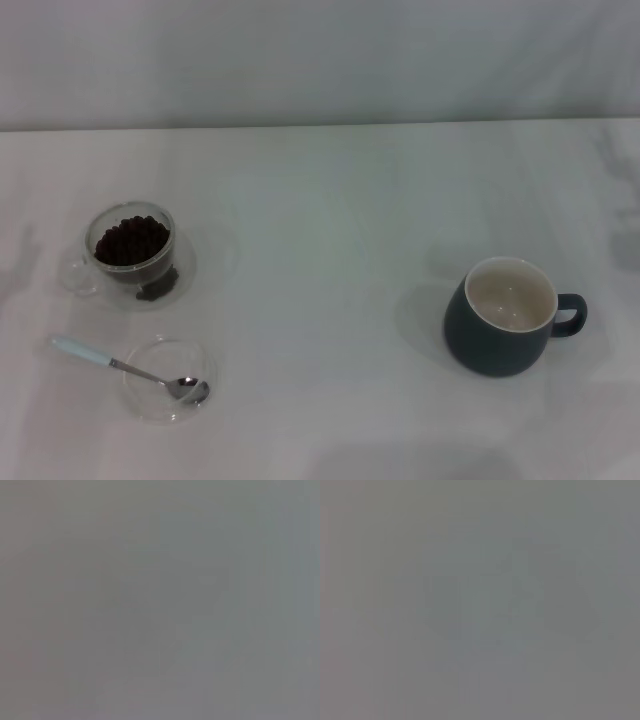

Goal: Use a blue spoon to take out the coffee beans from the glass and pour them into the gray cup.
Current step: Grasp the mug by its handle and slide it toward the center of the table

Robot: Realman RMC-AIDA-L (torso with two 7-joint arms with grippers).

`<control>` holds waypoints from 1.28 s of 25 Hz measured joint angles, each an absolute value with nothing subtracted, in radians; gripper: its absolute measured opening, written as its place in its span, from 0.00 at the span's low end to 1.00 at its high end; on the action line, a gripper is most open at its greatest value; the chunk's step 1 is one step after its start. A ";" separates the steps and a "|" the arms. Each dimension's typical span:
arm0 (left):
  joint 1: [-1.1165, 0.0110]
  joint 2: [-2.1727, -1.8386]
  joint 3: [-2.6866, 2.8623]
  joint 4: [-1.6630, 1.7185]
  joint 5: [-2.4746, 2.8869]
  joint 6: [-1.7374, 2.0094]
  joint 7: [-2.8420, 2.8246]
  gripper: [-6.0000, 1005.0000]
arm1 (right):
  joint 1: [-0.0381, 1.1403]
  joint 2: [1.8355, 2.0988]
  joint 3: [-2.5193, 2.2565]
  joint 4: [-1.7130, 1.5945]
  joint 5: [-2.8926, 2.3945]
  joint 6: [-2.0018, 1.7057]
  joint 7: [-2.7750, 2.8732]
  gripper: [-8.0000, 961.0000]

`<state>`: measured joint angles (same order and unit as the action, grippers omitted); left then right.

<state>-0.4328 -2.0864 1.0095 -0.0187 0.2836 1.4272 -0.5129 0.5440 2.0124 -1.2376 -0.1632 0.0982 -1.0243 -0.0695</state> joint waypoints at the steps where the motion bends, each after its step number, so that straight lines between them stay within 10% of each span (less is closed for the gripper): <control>1: -0.433 -2.086 1.010 -0.017 0.286 1.427 -0.506 0.87 | 0.540 2.014 -1.254 -0.163 0.098 -1.026 -0.064 0.86; 32: -0.229 -2.072 1.006 0.129 0.287 1.396 -0.398 0.87 | 0.191 1.999 -1.852 -0.040 0.084 -1.623 0.414 0.85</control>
<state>-0.2293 -2.0725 1.0064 0.1295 0.2871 1.3959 -0.3985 0.1914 1.9989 -1.8523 -0.0400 0.0841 -1.6231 0.4140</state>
